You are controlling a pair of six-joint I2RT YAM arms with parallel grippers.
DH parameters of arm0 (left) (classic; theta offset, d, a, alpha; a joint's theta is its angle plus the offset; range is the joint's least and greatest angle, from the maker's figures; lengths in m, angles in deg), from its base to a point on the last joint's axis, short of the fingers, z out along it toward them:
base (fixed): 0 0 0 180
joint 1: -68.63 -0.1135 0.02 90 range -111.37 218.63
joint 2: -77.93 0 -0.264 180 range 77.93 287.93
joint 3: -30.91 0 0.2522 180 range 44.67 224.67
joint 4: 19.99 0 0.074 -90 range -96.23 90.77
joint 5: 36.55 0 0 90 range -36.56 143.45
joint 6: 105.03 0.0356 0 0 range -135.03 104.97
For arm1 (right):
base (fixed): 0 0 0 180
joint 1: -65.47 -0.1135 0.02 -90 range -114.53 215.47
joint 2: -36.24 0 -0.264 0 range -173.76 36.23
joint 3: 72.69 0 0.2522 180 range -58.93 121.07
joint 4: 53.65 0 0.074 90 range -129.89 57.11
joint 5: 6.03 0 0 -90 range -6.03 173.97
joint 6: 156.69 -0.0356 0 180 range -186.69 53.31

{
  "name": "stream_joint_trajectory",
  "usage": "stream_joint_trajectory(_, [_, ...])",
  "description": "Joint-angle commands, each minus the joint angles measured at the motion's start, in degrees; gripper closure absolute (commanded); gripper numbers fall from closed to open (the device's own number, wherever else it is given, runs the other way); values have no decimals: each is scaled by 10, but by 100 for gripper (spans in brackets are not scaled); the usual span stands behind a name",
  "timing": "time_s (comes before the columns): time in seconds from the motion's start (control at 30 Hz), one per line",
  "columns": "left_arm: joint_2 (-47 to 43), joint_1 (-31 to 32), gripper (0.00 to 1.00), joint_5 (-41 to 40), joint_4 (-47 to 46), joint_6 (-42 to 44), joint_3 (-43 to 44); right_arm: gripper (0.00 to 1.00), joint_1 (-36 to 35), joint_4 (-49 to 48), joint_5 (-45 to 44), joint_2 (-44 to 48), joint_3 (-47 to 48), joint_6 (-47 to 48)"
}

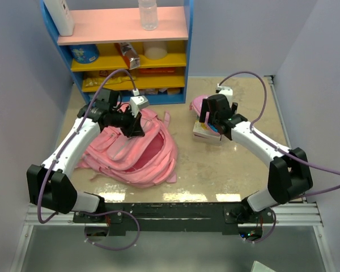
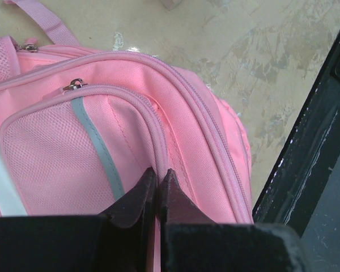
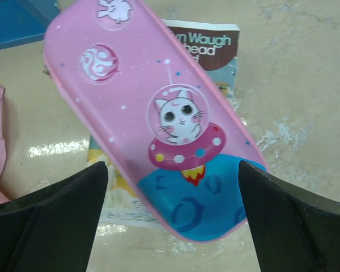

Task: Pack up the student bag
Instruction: Pick up the stationery from the center of the board.

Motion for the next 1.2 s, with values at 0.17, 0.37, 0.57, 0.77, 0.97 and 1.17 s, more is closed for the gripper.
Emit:
stream_joint_trajectory(0.17, [-31, 1, 100, 59, -40, 27, 0, 1, 44, -21, 15, 38, -38, -20])
stream_joint_trajectory(0.37, [-31, 1, 100, 62, -43, 19, -1, 1, 55, -16, 20, 27, -58, -36])
stream_joint_trajectory(0.57, [-30, 1, 100, 65, -42, 20, -2, 1, 82, -30, 37, 63, -104, -82])
stream_joint_trajectory(0.77, [-33, 1, 100, 67, -39, 19, -1, 1, 100, -21, 30, 55, -115, -123])
stream_joint_trajectory(0.97, [-34, 1, 100, 69, -41, 19, 1, 1, 110, -51, 125, 39, -149, -189])
stream_joint_trajectory(1.17, [-37, 2, 100, 69, -38, 21, 2, 1, 112, -90, 175, 23, -175, -232])
